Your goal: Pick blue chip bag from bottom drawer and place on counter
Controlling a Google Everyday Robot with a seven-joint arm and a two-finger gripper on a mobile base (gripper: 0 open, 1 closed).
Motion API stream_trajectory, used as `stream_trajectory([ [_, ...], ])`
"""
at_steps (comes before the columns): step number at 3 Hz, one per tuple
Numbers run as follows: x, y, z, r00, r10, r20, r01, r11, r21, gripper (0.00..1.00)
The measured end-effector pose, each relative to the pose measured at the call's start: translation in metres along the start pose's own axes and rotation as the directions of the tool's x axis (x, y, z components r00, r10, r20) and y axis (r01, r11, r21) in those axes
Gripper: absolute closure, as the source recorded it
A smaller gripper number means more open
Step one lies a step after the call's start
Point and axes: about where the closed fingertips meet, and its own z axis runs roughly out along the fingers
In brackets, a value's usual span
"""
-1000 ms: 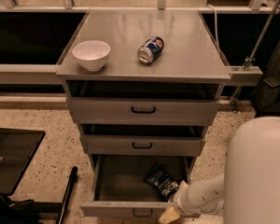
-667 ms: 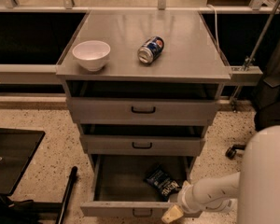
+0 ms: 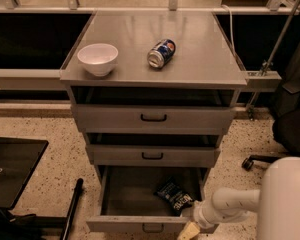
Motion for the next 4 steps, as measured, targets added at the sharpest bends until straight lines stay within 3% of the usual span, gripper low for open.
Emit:
stream_trajectory([
  [1, -0.008, -0.010, 0.010, 1.000, 0.006, 0.010, -0.005, 0.9989, -0.046, 0.00],
  [2, -0.006, -0.011, 0.010, 1.000, 0.009, 0.019, -0.008, 0.9987, -0.050, 0.00],
  [3, -0.008, 0.007, 0.035, 0.992, 0.018, 0.127, 0.001, 0.9898, -0.142, 0.00],
  [4, -0.033, 0.032, 0.069, 0.942, 0.027, 0.334, 0.063, 0.9648, -0.256, 0.00],
])
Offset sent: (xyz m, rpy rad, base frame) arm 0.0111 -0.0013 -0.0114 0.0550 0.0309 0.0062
